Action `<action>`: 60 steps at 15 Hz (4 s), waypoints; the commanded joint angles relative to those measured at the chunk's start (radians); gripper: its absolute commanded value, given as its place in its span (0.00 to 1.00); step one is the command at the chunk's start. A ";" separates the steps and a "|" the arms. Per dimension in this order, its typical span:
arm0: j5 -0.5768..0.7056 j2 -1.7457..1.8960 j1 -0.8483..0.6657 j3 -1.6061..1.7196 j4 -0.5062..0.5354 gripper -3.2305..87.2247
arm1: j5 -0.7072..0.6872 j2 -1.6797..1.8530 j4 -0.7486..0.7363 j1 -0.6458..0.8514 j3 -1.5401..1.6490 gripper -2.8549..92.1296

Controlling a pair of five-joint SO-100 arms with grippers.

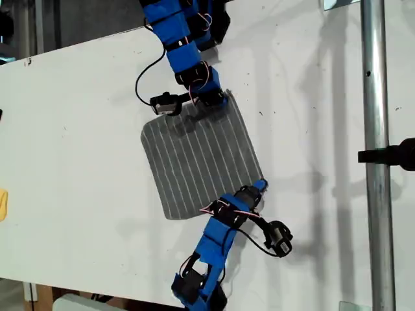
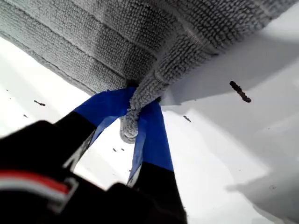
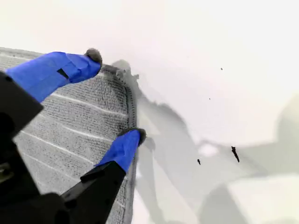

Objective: Grasp corners of a towel and fold twice.

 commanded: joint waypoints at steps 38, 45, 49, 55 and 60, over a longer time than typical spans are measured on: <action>-0.075 0.244 -0.046 0.000 0.319 0.00 | 0.031 0.196 0.198 -0.106 -0.207 0.03; 0.020 0.357 -0.181 0.092 0.325 0.00 | -0.124 0.253 0.206 0.063 -0.264 0.03; 0.255 0.414 -0.502 0.175 0.325 0.00 | -0.489 0.150 0.186 0.454 -0.362 0.03; 0.546 0.365 -0.939 0.114 0.330 0.00 | -0.904 -0.345 0.232 0.838 -0.994 0.03; 0.548 0.327 -0.881 0.167 0.314 0.00 | -0.851 -0.382 0.287 0.785 -0.936 0.03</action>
